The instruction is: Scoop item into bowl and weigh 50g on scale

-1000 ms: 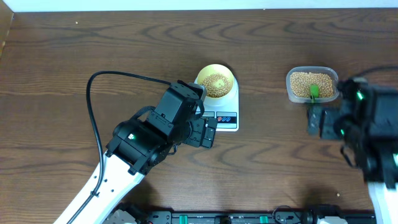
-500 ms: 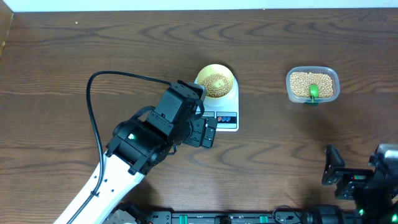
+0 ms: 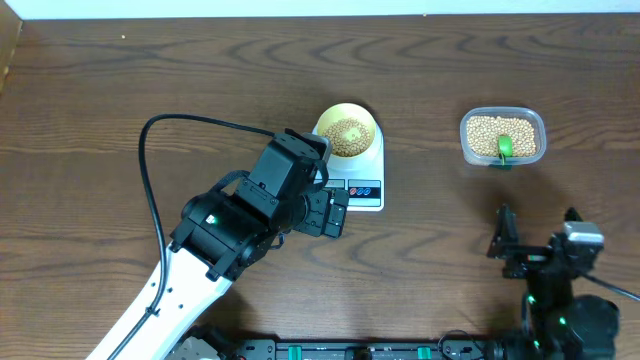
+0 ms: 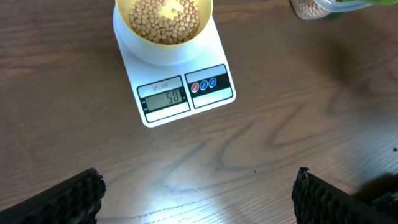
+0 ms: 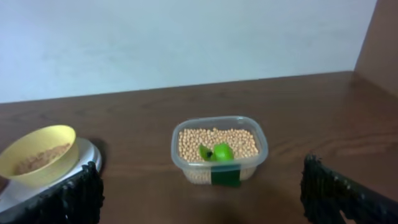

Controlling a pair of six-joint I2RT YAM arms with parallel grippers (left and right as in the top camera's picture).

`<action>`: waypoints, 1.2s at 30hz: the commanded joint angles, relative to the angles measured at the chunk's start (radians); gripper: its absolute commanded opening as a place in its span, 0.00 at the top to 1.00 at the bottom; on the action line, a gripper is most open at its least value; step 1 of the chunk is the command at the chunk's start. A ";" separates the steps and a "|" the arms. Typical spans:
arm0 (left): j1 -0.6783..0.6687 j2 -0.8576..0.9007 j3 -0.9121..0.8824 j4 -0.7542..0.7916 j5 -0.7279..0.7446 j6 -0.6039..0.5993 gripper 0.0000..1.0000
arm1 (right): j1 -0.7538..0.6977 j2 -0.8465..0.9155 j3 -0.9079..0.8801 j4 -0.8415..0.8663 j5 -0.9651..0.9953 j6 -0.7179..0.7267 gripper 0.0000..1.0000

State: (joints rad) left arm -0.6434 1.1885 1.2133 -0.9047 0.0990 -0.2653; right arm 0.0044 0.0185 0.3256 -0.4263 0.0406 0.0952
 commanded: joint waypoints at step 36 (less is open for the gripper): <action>0.003 0.001 0.016 -0.001 -0.005 0.001 0.02 | 0.010 -0.005 -0.218 0.068 0.009 0.005 0.01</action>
State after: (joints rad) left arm -0.6434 1.1885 1.2133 -0.9051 0.0994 -0.2653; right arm 0.0044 0.0185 0.1139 -0.3614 0.0410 0.0952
